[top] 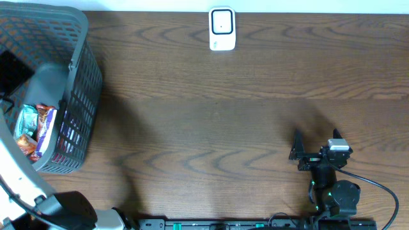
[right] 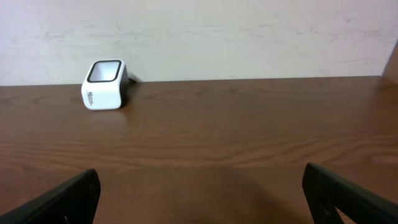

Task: Scan the item barcode
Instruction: 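Reach the left gripper into the basket and grasp the purple package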

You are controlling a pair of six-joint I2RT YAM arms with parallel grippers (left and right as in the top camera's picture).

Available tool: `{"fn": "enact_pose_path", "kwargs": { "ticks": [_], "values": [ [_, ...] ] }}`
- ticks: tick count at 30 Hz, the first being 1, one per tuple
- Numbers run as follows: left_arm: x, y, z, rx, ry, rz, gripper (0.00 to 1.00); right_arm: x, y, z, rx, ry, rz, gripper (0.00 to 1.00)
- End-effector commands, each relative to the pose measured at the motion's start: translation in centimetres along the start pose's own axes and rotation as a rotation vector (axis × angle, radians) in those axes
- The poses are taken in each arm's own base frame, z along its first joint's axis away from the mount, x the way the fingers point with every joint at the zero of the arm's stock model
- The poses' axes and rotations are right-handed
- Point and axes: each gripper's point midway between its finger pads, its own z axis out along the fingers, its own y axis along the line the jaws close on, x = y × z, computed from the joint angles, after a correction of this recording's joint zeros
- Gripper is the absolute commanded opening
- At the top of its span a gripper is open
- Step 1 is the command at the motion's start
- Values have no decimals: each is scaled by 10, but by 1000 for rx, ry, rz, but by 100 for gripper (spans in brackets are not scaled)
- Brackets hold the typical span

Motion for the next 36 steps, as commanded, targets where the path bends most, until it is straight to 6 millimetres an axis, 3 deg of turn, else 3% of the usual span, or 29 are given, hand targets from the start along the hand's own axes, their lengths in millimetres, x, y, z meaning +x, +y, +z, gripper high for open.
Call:
{"fn": "enact_pose_path", "kwargs": {
  "ticks": [1,8,12,15,22,36],
  "values": [
    [11,15,7,-61,74,-39,98,1,-2,0,9,3,-11,99],
    [57,29,22,-126,255,-36,98,1,-2,0,9,3,-11,99],
    [70,52,39,-241,272,-19,98,1,-2,0,9,3,-11,99],
    [83,55,52,-245,310,6,98,1,-2,0,9,3,-11,99],
    [112,45,75,-159,386,45,98,1,-2,0,9,3,-11,99],
    [138,34,88,-61,457,64,99,1,-2,0,9,3,-11,99]
  ]
}}
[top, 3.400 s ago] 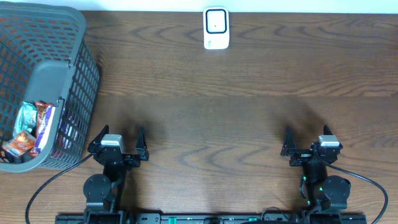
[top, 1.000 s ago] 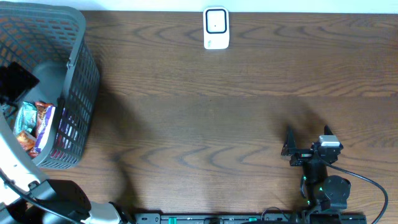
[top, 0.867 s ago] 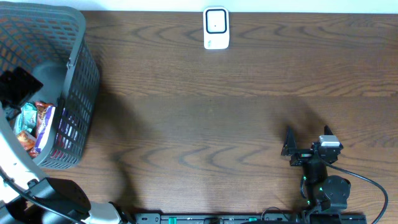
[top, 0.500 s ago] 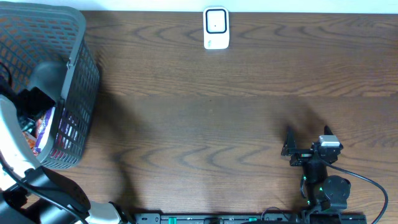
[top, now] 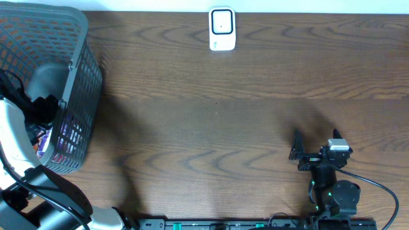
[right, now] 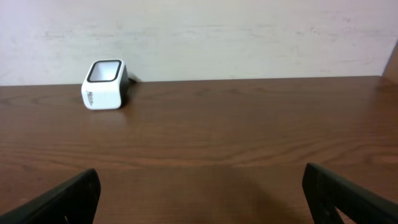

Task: Scan the item barcode
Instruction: 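Reach the left gripper into the basket and grasp the purple package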

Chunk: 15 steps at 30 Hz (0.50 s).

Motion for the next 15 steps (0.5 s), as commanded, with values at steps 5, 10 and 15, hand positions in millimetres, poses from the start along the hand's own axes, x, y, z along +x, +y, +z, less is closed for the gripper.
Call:
{"fn": "enact_pose_path", "kwargs": {
  "ticks": [5,10,15],
  "values": [
    [20,-7,14,43,81,26,95,1,-2,0,9,3,-11,99],
    [35,-12,23,84,134,21,84,1,-2,0,9,3,-11,99],
    [47,-15,30,112,176,15,70,1,-2,0,9,3,-11,99]
  ]
}}
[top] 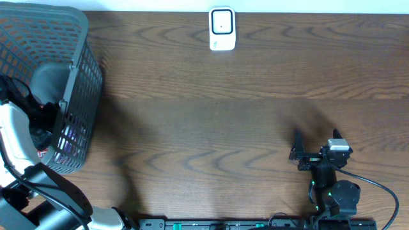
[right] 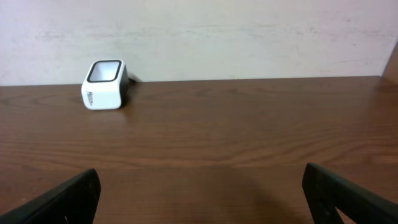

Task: Scan the item barcode
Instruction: 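Reach the left gripper into the basket and grasp the purple package, then lift the purple package out and carry it toward the scanner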

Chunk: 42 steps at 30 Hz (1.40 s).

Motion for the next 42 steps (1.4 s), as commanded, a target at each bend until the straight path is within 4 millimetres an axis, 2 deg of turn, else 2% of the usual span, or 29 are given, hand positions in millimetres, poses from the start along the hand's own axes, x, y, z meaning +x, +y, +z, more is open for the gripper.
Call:
{"fn": "enact_pose_path", "kwargs": {
  "ticks": [1,2,4,8,14,16,19,21,24,27,31,36,40,42],
  "values": [
    [23,-2,16,23,90,2,70,1,-2,0,9,2,-11,99],
    [25,-1,18,22,98,1,70,1,-2,0,9,2,-11,99],
    [28,0,21,20,109,-1,56,1,-2,0,9,2,-11,99],
    [25,0,21,22,96,0,8,1,-2,0,9,2,-11,99],
    [18,-4,19,47,72,-26,7,1,-2,0,9,2,-11,99],
    [12,-10,12,94,54,-45,7,1,-2,0,9,2,-11,99],
    [-4,-19,-8,185,-5,-62,7,1,-2,0,9,2,-11,99],
    [-16,-28,-27,259,-57,-62,7,1,-2,0,9,2,-11,99],
    [-36,-44,-67,385,-172,-41,7,1,-2,0,9,2,-11,99],
    [-52,-59,-115,500,-319,10,7,1,-2,0,9,2,-11,99],
    [-62,-70,-184,570,-545,79,7,1,-2,0,9,2,-11,99],
    [-46,-81,-270,627,-815,118,7,1,-2,0,9,2,-11,99],
    [-16,-92,-339,723,-1002,109,7,1,-2,0,9,2,-11,99],
    [5,-102,-365,796,-1047,116,7,1,-2,0,9,2,-11,99]
  ]
}}
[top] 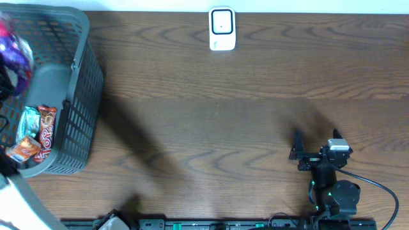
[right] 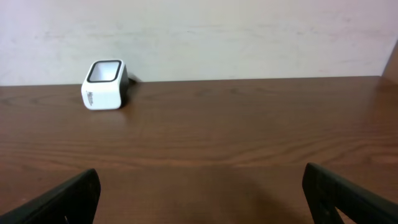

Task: Scan the item barcode
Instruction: 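Lift the purple package out and carry it toward the scanner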

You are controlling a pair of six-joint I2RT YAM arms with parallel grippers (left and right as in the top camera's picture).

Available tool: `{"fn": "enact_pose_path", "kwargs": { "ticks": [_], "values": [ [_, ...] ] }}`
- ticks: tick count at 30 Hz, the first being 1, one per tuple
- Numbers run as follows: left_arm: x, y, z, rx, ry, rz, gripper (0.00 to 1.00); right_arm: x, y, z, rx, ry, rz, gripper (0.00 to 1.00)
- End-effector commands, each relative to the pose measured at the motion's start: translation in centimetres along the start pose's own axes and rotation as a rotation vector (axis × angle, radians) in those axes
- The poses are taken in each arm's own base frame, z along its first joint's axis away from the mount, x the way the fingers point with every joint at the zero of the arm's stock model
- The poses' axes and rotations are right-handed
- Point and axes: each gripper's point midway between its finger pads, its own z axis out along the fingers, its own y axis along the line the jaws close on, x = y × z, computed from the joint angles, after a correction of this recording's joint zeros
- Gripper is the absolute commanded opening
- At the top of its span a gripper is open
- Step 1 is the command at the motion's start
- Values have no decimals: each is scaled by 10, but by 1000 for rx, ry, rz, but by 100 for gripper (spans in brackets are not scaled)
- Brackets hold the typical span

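Note:
A purple snack packet shows blurred and large at the top left, raised high over the grey basket. My left gripper is a dark shape just under it at the frame's edge, and it appears shut on the packet. The white barcode scanner stands at the table's far edge, and the right wrist view shows the scanner at its far left. My right gripper rests open at the front right, and the same gripper has only bare table between its fingers.
In the basket lie a teal packet, a red-brown packet and an orange packet. A pale wall rises behind the brown wooden table.
My left arm was down inside the basket. It is now out of it, with the purple packet raised high at the top left. The packets left in the basket show again. The right arm has not moved.
The purple packet first lay in the basket beside the other snacks, with my left arm above the near rim. At the two later moments the left gripper was down among the packets. Now the purple packet is up out of the basket. The right gripper stayed open throughout.

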Motion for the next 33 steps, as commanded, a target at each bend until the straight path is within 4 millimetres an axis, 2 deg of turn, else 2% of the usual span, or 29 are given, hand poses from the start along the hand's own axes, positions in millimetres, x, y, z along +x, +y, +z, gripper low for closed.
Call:
{"fn": "enact_pose_path", "kwargs": {
  "ticks": [1,4,9,14,16,19,21,25,30,33],
  "values": [
    [-14,-65,-38,180,-72,-55,7,1,-2,0,8,3,-11,99],
    [2,-108,-46,363,3,-9,7,1,-2,0,8,3,-11,99],
    [44,-155,-33,544,178,7,7,1,-2,0,8,3,-11,99],
    [102,-207,-17,743,362,120,7,1,-2,0,8,3,-11,99],
    [129,-222,-2,761,425,150,8,1,-2,0,8,3,-11,99],
    [173,-233,32,694,496,206,7,1,-2,0,8,3,-11,99],
    [208,-235,58,612,536,269,7,1,-2,0,8,3,-11,99],
    [272,-235,98,461,601,357,7,1,-2,0,8,3,-11,99],
    [347,-231,135,313,643,473,7,1,-2,0,8,3,-11,99],
    [380,-241,153,310,629,505,12,1,-2,0,8,3,-11,99]
  ]
}}
